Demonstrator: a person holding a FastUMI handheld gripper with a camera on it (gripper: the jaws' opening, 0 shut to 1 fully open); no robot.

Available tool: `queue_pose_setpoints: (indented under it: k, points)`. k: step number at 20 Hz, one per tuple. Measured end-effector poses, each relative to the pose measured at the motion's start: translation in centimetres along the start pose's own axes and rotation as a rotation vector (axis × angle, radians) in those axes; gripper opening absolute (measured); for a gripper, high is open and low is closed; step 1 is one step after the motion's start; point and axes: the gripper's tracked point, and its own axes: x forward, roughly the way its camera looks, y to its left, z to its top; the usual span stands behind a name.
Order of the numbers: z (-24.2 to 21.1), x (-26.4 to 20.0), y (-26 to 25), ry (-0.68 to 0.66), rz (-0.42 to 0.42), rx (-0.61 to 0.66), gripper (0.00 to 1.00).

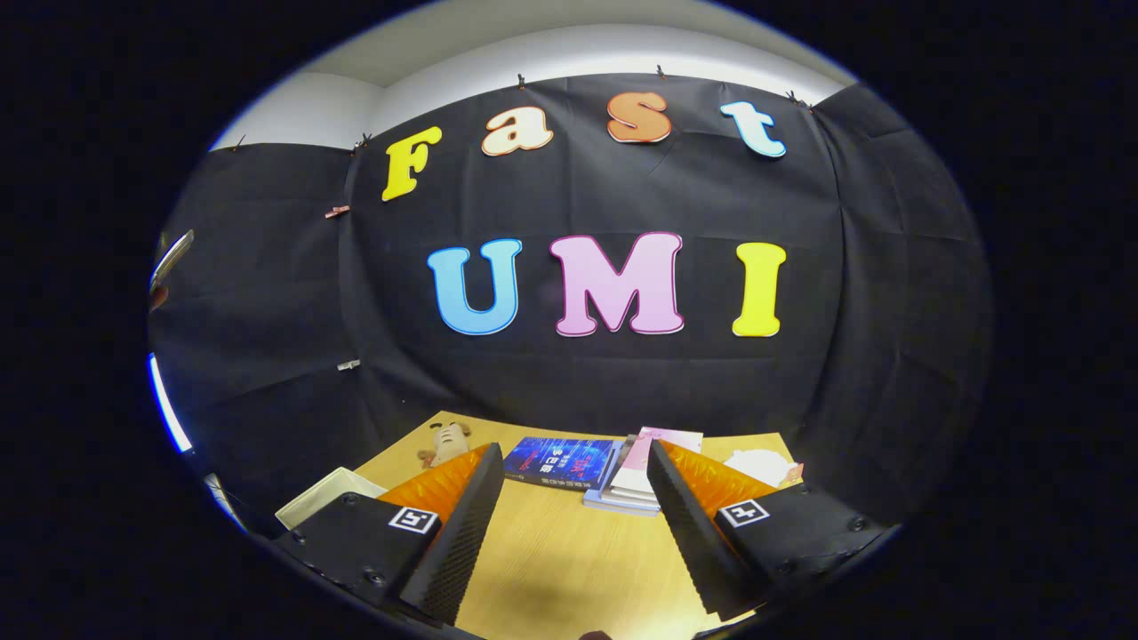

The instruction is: Open the storage box then place both shoes into the box .Put the left shoe in first, then the right shoe, with the right side of both shoes facing outward in a uniform manner.

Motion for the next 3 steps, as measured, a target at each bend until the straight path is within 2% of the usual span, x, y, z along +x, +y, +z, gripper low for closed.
queue_pose_setpoints:
  k: [3]
  points:
    - [1.1, -0.2, -1.9, -0.046, -0.012, -0.034, 0.98]
